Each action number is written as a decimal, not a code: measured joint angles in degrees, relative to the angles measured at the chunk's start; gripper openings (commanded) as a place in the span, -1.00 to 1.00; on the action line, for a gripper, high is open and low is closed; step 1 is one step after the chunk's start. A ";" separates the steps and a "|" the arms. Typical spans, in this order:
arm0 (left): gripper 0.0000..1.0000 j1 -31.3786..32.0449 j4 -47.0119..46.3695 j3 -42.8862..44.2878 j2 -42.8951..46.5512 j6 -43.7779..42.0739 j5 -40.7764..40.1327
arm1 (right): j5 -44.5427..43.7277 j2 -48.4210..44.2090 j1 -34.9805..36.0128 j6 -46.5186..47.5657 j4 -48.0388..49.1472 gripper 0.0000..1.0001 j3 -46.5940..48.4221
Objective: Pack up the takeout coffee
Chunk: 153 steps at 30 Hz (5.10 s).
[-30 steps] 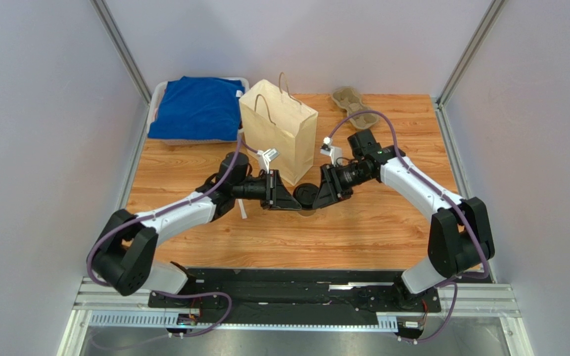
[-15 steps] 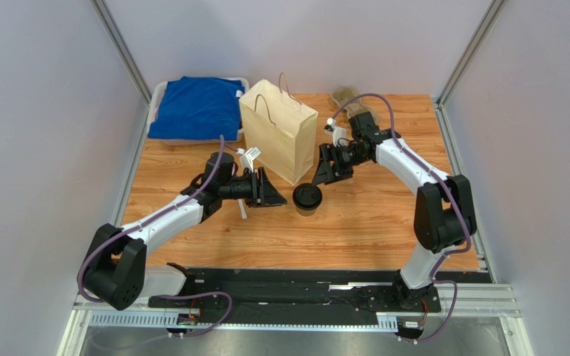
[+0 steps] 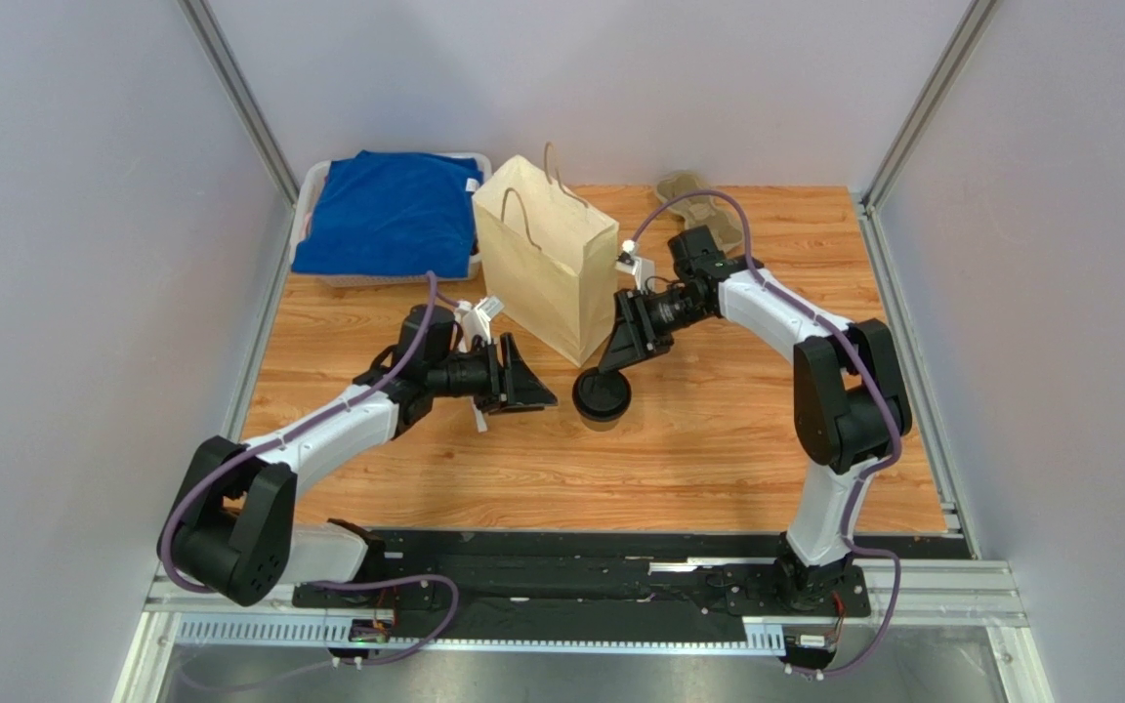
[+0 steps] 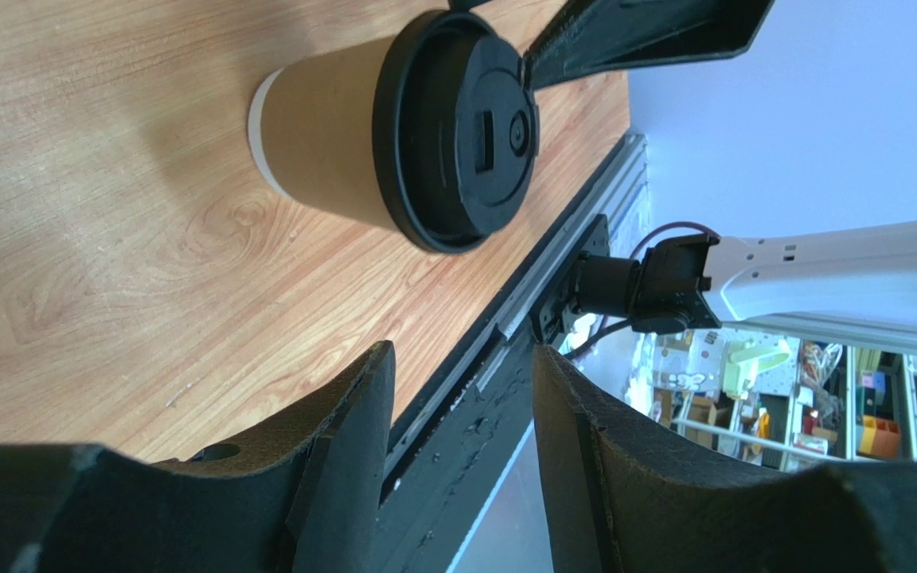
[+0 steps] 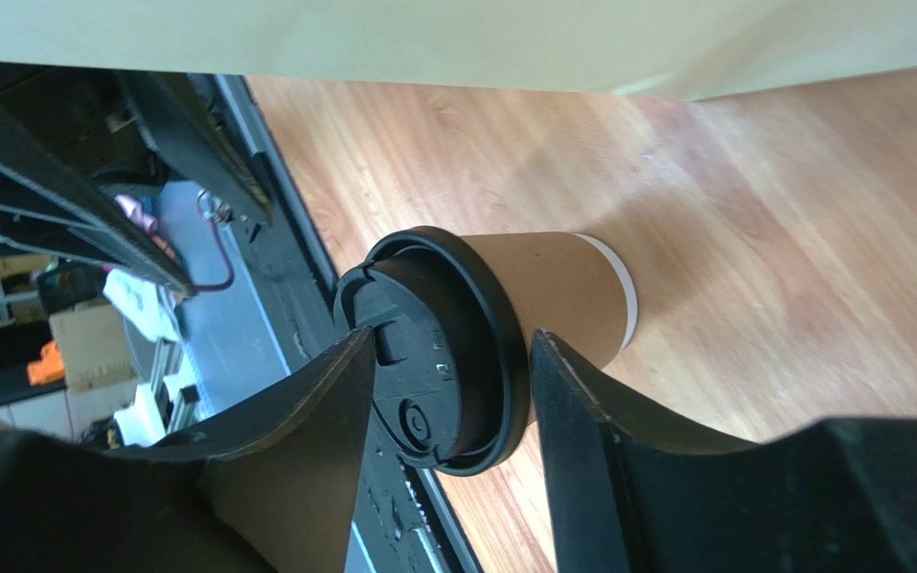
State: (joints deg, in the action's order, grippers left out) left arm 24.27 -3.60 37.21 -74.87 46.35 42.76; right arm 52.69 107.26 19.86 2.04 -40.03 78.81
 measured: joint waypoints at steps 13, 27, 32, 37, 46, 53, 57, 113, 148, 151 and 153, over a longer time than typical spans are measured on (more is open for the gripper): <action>-0.10 0.00 -0.44 -1.53 -0.59 1.16 0.44 | 4.90 0.37 3.37 2.95 -0.02 0.13 -4.09; -0.57 2.14 -9.38 -1.55 -1.55 5.27 3.02 | 5.46 -15.67 -5.46 -9.29 1.38 -0.06 -11.06; -0.70 5.42 -13.64 0.48 -6.01 7.56 2.78 | 6.40 -24.83 -0.48 -23.21 10.38 -0.29 -21.49; -0.90 6.60 -16.41 1.38 -10.51 9.84 2.49 | 6.32 -23.32 3.50 -32.09 17.27 -0.45 -25.00; -1.00 6.56 -18.84 2.34 -16.06 12.35 2.40 | 4.76 -16.00 3.56 -36.81 23.71 -0.49 -27.23; -1.00 6.47 -20.31 2.38 -17.18 13.31 3.26 | 5.49 -13.68 3.45 -37.59 24.17 -0.50 -27.43; -1.00 6.34 -21.16 2.40 -17.86 13.84 3.91 | 5.64 -13.25 3.04 -37.22 23.78 -0.53 -27.32; 0.36 -10.16 17.94 3.13 24.04 -10.95 -4.42 | -44.59 -14.82 30.38 7.91 -3.52 0.87 -5.29; 0.35 -10.93 17.97 3.45 22.25 -13.44 -4.79 | -50.27 -21.31 21.77 12.90 -6.29 0.29 -9.97; 0.35 -10.99 17.97 3.45 21.90 -13.66 -4.85 | -50.29 -23.41 14.40 15.08 -6.93 0.29 -11.61; 0.35 -11.17 17.97 3.48 21.68 -13.77 -4.92 | -50.23 -23.96 9.33 16.81 -7.28 0.29 -12.13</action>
State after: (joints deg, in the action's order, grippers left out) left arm 13.10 14.37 40.69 -53.19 32.58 37.85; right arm 2.46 83.31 29.19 18.85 -47.31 66.67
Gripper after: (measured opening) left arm 0.675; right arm 0.722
